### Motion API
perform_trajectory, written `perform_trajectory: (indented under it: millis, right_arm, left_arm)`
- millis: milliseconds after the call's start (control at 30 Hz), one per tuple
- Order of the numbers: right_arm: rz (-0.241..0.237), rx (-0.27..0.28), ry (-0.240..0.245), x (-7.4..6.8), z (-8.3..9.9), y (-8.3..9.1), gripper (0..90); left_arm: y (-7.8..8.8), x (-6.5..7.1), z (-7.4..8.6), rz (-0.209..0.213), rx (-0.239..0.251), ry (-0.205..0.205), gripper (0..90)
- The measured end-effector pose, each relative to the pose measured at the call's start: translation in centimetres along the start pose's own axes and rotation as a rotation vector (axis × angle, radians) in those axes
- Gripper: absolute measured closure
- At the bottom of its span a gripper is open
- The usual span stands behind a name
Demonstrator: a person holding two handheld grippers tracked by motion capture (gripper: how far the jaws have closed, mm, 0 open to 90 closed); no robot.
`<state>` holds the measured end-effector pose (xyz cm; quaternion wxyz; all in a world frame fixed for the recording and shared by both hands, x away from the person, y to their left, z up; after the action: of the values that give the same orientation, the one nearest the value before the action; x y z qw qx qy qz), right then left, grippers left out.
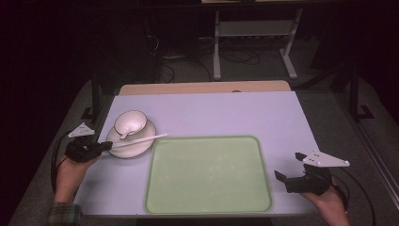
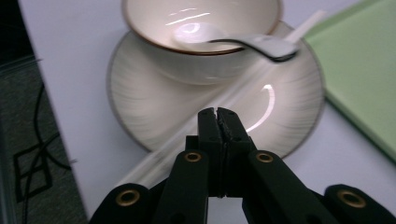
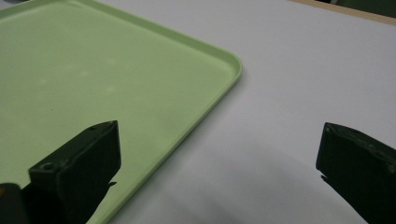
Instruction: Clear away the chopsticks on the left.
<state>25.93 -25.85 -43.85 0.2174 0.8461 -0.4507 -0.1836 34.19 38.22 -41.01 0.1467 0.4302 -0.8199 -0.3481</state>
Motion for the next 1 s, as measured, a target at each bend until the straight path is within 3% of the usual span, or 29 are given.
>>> perform_trajectory:
  millis: [33, 233, 367, 1000]
  right_arm:
    - [0.001, -0.001, 0.002, 0.0, 0.0, 0.0, 0.0]
    - [0.002, -0.008, 0.004, 0.0, 0.1, -0.2, 0.0]
    - [0.003, -0.01, 0.003, 0.0, 0.1, -0.2, 0.0]
    - [0.002, -0.01, 0.004, 0.0, 0.1, -0.3, 0.0]
  left_arm:
    - [0.0, 0.0, 0.0, 0.0, 0.0, 0.0, 89.1]
    - [-0.1, -3.0, 1.1, -0.075, 0.004, 0.068, 89.7]
    - [-0.3, -3.9, 1.6, -0.082, -0.001, 0.094, 89.7]
    - [-1.1, -4.4, 2.6, -0.075, -0.035, 0.117, 89.7]
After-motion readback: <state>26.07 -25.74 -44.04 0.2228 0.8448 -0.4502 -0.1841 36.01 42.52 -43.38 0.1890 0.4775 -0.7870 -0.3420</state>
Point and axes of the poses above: each handheld gripper's, and its own axes: y roughly backward along the jaws, z roughly out of its underside, x roughly to its right, the point moved 3 cm from there along -y, roughly forward along the jaws, and after that the axes turned 6 degrees about -y, right-handed, at the moved point
